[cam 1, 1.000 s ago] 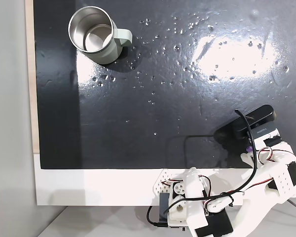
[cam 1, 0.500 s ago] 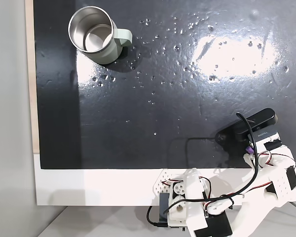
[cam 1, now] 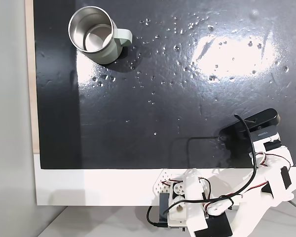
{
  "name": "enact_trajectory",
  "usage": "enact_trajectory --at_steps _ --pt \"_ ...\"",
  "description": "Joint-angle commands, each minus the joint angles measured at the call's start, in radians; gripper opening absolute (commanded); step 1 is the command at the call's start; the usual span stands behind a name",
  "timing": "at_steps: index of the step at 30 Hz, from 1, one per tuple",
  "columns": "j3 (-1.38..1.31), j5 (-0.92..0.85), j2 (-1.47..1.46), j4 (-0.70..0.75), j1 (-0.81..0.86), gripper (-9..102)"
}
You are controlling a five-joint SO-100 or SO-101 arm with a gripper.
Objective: Grasp a pengrip and put it in the cup.
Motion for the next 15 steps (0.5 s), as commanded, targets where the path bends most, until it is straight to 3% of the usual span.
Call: enact_trajectory --at_steps 1,6,15 --pt "0.003 0.02 -0.066 -0.086 0.002 2" --pt "0.003 0.06 -0.041 -0.06 -0.012 0" --pt "-0.215 0.48 0.14 0.351 -0.204 0"
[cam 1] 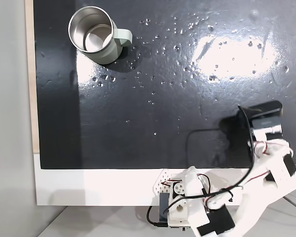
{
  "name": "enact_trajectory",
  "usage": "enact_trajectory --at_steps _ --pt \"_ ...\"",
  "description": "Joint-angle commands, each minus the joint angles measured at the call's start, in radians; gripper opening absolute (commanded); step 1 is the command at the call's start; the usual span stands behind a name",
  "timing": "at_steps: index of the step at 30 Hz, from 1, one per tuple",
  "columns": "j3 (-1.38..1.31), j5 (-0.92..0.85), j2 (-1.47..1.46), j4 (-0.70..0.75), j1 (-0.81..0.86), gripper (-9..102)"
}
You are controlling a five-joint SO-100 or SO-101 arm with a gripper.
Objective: Grasp a pengrip and put it in the cup.
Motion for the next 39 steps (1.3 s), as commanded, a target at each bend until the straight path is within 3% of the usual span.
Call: enact_trajectory --at_steps 1,9,23,31,39 --pt "-0.107 0.189 0.094 0.091 -0.083 0" --pt "-0.13 0.58 0.288 0.16 -0.27 0" --pt "-0.316 1.453 0.416 0.12 -0.68 0" --pt "-0.474 1.885 0.367 0.124 -0.881 0" --pt "-0.752 2.298 0.152 0.216 -1.089 0"
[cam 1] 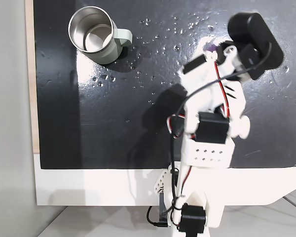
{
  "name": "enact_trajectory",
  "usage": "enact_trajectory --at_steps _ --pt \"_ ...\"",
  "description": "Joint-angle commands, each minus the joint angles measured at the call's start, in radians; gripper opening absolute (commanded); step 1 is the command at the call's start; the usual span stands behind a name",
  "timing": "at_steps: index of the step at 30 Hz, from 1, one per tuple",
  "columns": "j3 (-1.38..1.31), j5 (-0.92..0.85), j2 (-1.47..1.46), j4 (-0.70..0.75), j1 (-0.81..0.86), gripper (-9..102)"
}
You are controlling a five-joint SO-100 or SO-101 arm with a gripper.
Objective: Grasp a pengrip and put it in the cup.
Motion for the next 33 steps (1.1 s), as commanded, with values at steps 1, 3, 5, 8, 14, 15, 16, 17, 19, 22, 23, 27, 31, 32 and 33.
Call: enact_trajectory --at_steps 1,3,5,8,14,15,16,17,19,22,23,27,31,32,33 --pt "-0.187 0.187 -0.086 0.034 -0.084 0" --pt "-0.285 0.275 -0.164 0.069 -0.127 0" --pt "-0.397 0.357 -0.244 0.11 -0.166 0" --pt "-0.583 0.494 -0.364 0.189 -0.212 0" --pt "-0.937 0.66 -0.598 0.319 -0.29 0" --pt "-1.012 0.676 -0.649 0.342 -0.299 0" --pt "-1.101 0.698 -0.703 0.365 -0.304 0" --pt "-1.2 0.71 -0.762 0.39 -0.31 0" --pt "-1.27 0.721 -0.808 0.383 -0.327 0" --pt "-1.269 0.716 -0.822 0.334 -0.368 0" --pt "-1.269 0.715 -0.828 0.307 -0.382 0" --pt "-1.278 0.696 -0.859 0.193 -0.433 0" --pt "-1.327 0.673 -0.928 0.133 -0.485 0" --pt "-1.339 0.67 -0.948 0.124 -0.497 0" --pt "-1.35 0.664 -0.966 0.118 -0.509 0"
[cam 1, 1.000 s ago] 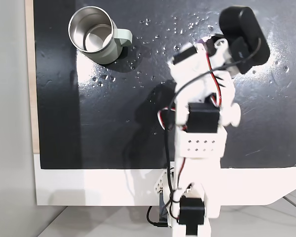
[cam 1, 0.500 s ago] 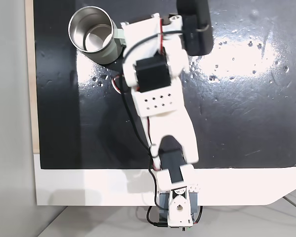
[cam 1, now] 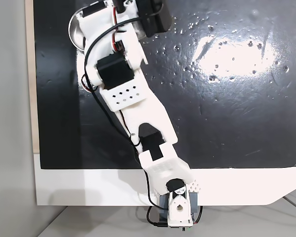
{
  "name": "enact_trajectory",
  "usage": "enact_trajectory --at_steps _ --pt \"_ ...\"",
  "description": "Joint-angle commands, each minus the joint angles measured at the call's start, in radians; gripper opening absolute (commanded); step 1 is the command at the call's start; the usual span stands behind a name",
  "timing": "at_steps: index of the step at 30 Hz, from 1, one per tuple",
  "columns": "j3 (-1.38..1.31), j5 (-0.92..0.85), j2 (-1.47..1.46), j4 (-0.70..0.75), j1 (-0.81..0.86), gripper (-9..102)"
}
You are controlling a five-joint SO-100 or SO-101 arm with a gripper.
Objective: Grasp a pengrip and put it in the cup.
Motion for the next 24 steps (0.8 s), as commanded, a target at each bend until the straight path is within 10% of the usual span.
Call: enact_trajectory --at_steps 1,16,24 --pt "-0.083 -0.031 -0.021 -0.051 -0.049 0" --pt "-0.156 -0.077 -0.138 -0.04 -0.143 1" --pt "-0.179 -0.12 -0.135 0.015 -0.141 22"
